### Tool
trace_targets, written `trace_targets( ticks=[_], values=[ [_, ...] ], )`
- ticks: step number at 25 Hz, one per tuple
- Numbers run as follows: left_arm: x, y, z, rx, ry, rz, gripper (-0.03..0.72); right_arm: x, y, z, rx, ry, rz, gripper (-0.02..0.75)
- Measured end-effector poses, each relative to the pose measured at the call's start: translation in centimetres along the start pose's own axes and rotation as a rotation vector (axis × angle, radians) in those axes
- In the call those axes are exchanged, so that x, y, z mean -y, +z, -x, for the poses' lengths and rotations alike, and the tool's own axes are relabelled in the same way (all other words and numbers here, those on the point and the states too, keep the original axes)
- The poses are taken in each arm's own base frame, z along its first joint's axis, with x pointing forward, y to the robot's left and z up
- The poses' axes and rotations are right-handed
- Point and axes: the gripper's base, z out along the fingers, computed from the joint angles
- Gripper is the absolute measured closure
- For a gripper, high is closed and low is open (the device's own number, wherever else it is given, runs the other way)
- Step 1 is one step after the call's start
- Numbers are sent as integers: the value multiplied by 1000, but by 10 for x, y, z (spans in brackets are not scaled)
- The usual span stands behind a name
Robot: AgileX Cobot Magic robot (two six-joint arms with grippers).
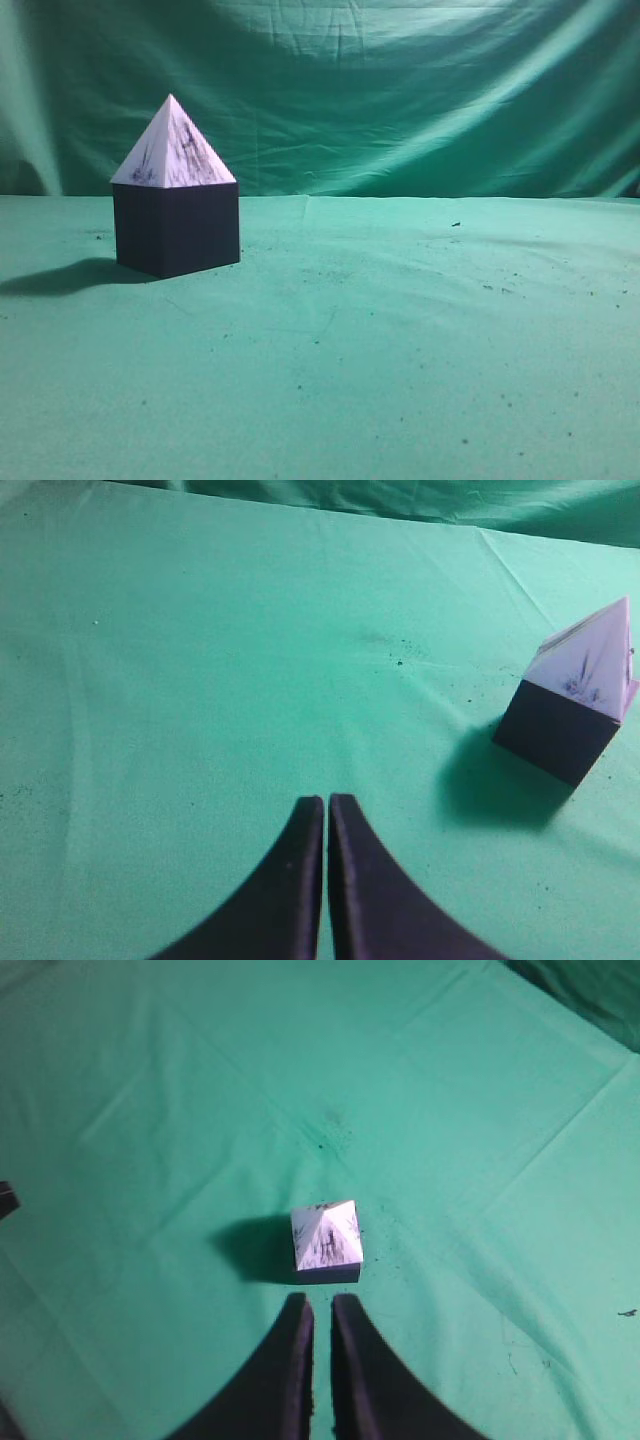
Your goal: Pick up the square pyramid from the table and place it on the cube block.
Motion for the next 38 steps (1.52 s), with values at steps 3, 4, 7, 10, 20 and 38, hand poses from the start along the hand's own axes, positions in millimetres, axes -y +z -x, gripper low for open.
trace_targets(
  ticks=[3,4,7,10,20,38],
  values=[
    [0,0,0,0,0,0,688,-1,-29,-30,80,11,-1,677],
    [0,0,0,0,0,0,688,-1,-34,-41,104,15,-1,677],
    [0,0,0,0,0,0,688,-1,-42,-74,175,31,0,677],
    [0,0,0,0,0,0,688,-2,-42,-105,244,38,4,677],
    [0,0,0,0,0,0,688,-1,-35,-201,410,51,-6,677],
    [0,0,0,0,0,0,688,31,-31,-292,578,225,-373,677]
  ],
)
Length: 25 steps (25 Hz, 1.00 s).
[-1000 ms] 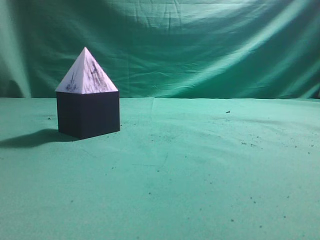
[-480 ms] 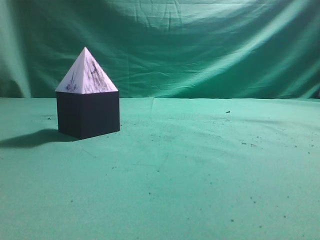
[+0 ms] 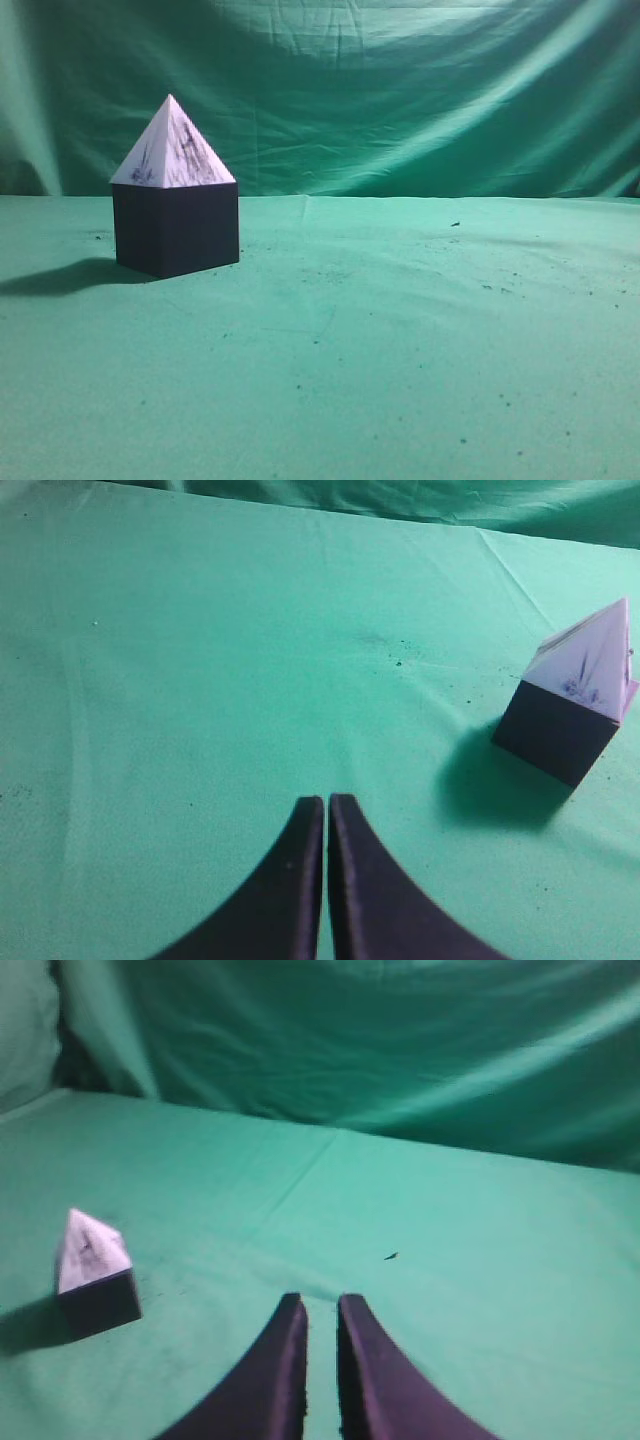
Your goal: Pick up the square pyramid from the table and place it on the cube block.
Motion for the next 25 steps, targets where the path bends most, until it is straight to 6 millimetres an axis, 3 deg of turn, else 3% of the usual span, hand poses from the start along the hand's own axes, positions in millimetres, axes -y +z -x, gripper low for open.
trace_targets(
  ticks=[6,12,25],
  values=[
    [0,0,0,0,0,0,688,16,-8,-63,92,31,-240,677],
    [0,0,0,2,0,0,688,23,-3,-109,60,58,-375,677],
    [0,0,0,2,0,0,688,26,-3,-122,-54,75,-413,677]
  ],
)
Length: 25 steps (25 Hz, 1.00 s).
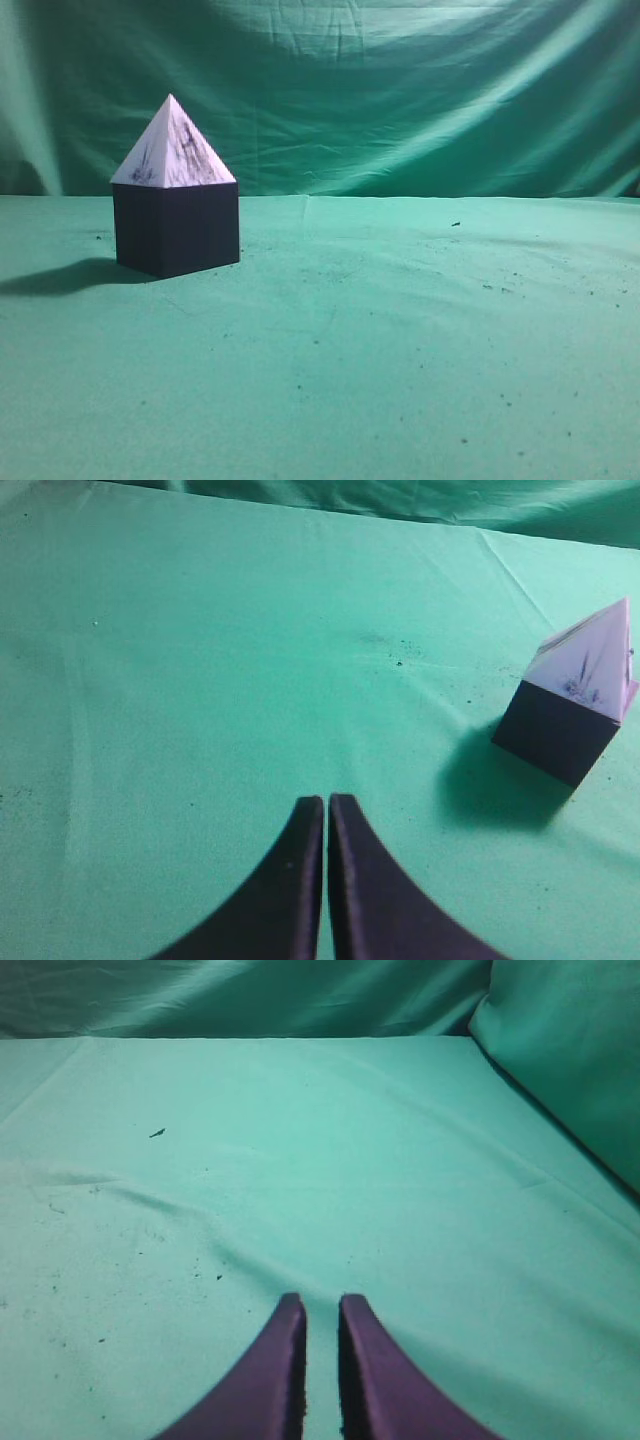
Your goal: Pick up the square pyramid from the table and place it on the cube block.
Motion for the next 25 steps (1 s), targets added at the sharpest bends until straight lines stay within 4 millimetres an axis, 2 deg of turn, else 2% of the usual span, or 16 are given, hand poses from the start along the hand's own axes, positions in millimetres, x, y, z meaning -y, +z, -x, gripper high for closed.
trace_targets(
  ticks=[10,25],
  values=[
    [0,0,0,0,0,0,688,-5,0,-3,-27,-66,51,677],
    [0,0,0,0,0,0,688,-5,0,-3,-27,-66,53,677]
  ],
)
